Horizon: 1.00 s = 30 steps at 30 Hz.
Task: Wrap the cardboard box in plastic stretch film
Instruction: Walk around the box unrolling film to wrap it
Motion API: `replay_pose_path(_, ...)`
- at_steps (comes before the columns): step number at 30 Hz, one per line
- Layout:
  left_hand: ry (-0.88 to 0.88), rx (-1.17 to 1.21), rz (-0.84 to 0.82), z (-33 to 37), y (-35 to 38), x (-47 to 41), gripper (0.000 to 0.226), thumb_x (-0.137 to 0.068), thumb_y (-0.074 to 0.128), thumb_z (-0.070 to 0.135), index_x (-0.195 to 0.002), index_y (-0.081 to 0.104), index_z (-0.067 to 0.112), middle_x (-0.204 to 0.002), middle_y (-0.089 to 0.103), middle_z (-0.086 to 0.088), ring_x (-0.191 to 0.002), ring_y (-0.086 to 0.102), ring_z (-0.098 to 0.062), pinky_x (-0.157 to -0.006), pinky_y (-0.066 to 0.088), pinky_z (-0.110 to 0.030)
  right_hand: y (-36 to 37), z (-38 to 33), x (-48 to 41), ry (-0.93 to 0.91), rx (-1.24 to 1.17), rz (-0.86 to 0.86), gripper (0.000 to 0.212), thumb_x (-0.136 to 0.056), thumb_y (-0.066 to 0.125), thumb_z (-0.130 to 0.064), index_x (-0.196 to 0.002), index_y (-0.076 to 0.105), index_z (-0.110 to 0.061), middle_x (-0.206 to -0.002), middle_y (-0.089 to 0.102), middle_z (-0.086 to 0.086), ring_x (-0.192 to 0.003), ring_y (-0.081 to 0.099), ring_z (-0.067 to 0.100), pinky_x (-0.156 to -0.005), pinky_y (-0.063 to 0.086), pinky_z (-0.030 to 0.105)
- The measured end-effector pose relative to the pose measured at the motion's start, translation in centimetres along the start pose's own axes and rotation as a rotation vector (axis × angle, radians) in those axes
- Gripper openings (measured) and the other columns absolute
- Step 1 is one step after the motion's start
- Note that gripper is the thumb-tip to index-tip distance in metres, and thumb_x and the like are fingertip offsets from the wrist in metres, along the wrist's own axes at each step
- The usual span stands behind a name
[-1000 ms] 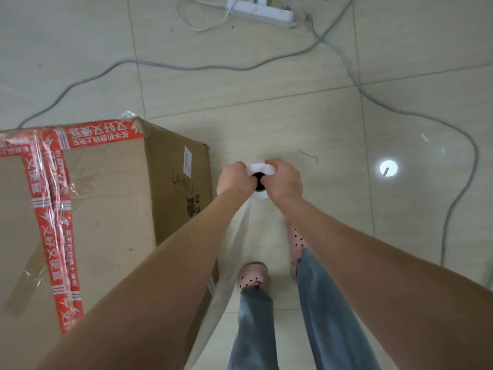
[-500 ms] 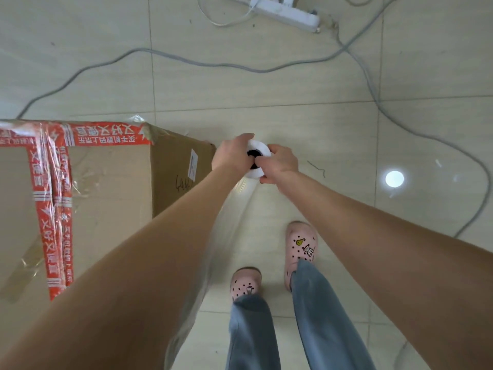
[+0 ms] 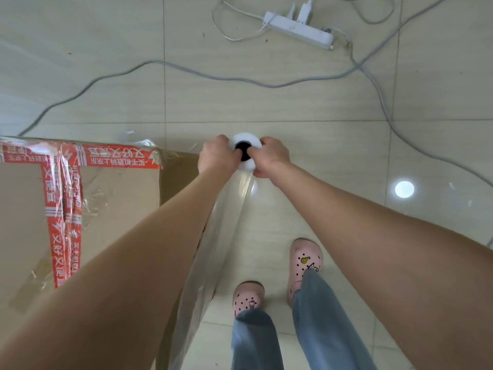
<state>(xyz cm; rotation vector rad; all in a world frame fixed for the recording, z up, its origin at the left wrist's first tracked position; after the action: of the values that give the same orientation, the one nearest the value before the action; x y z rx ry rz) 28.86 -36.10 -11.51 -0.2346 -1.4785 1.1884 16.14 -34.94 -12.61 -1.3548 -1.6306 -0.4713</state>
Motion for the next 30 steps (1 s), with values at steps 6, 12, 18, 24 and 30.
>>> replay_pose_path(6, 0.032, -0.165, -0.087, 1.0, -0.4, -0.7, 0.011, -0.083, 0.055, 0.018, -0.085, 0.048, 0.01, -0.092, 0.062, -0.014, -0.076, 0.052, -0.027, -0.059, 0.039, -0.032, 0.4, -0.8, -0.2, 0.005, 0.014, -0.012, 0.022, -0.083, 0.052, -0.012, -0.102, 0.061, -0.004, -0.1, 0.064, 0.015, -0.09, 0.064, 0.034, -0.08, 0.055, 0.047)
replay_pose_path(12, 0.077, -0.263, -0.137, 2.4, -0.2, -1.1, 0.023, -0.089, 0.052, 0.013, -0.112, 0.051, 0.009, -0.107, 0.061, -0.012, -0.089, 0.059, -0.029, -0.063, 0.042, -0.032, -0.1, -0.8, -0.8, 0.033, 0.03, -0.013, 0.024, -0.082, 0.051, -0.009, -0.102, 0.059, -0.001, -0.101, 0.063, 0.017, -0.092, 0.063, 0.037, -0.079, 0.055, 0.049)
replay_pose_path(18, 0.412, -0.539, -0.225, 5.4, -1.0, -3.2, 0.034, -0.085, 0.053, 0.005, -0.117, 0.061, 0.015, -0.113, 0.062, -0.011, -0.103, 0.061, -0.032, -0.072, 0.047, -0.035, 0.1, -2.3, -2.6, 0.027, 0.229, -0.016, 0.017, -0.077, 0.058, -0.021, -0.091, 0.063, -0.012, -0.088, 0.068, 0.008, -0.079, 0.065, 0.029, -0.072, 0.056, 0.039)
replay_pose_path(24, 0.263, -0.313, -0.203, 3.7, -3.8, -5.9, 0.018, -0.084, 0.055, 0.014, -0.099, 0.061, 0.006, -0.104, 0.062, -0.014, -0.096, 0.061, -0.033, -0.066, 0.043, -0.032, -0.4, -6.9, -3.9, -0.089, 0.523, 0.086, 0.017, -0.072, 0.06, -0.025, -0.087, 0.065, -0.02, -0.081, 0.064, 0.002, -0.075, 0.06, 0.027, -0.058, 0.037, 0.027)
replay_pose_path(30, 0.084, -0.127, -0.132, 0.7, -6.5, -8.7, 0.017, -0.08, 0.056, 0.025, -0.089, 0.057, 0.01, -0.089, 0.063, -0.01, -0.08, 0.06, -0.029, -0.058, 0.04, -0.029, 1.5, -9.7, -5.3, -0.049, 0.427, 0.123, 0.039, -0.079, 0.058, -0.028, -0.116, 0.052, -0.022, -0.093, 0.056, 0.0, -0.085, 0.056, 0.025, -0.067, 0.039, 0.029)
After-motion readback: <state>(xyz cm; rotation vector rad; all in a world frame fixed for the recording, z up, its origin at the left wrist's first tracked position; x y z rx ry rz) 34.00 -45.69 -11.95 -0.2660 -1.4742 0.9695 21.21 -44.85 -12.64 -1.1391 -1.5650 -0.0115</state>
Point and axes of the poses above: each hand's wrist, its own x-axis away from the middle knuckle, its own y-axis out of the palm, z = x × y, the point moved 5 cm from there along -x, towards the middle knuckle
